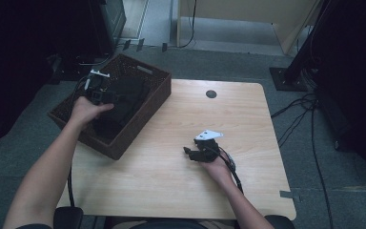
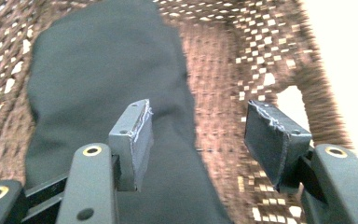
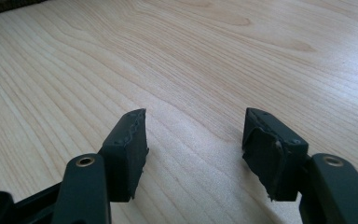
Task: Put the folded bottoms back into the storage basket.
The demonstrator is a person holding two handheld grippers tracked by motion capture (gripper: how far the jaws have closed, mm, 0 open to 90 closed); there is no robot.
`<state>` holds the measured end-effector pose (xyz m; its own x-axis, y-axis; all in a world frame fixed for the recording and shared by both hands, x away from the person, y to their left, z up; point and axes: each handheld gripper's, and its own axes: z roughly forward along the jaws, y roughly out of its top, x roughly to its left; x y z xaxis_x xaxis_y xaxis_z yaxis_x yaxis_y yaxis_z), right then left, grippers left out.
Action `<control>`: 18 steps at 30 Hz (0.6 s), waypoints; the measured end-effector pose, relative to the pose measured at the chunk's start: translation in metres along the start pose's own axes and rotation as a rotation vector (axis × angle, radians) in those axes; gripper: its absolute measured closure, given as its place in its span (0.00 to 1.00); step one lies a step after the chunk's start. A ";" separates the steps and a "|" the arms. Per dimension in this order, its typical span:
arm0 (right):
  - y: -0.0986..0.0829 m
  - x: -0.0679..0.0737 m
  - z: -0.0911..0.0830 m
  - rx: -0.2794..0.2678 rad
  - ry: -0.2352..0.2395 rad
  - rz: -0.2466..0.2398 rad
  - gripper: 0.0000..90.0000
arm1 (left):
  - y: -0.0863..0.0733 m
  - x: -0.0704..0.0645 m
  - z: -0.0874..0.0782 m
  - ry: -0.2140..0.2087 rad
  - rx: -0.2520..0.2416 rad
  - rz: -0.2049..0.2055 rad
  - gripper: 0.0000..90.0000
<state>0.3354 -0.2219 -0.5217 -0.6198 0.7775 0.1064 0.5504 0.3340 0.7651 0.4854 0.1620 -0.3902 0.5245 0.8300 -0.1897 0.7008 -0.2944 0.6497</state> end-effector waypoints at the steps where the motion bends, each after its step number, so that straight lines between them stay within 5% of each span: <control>1: 0.000 0.000 0.000 0.002 0.001 0.000 0.44 | 0.001 -0.004 -0.002 -0.012 -0.007 0.001 0.47; 18: -0.001 -0.006 -0.003 0.012 -0.002 -0.002 0.42 | 0.008 -0.069 -0.009 -0.076 -0.014 0.062 0.44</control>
<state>0.3370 -0.2287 -0.5207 -0.6197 0.7780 0.1033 0.5556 0.3419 0.7579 0.4506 0.1061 -0.3654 0.6023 0.7719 -0.2035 0.6593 -0.3373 0.6720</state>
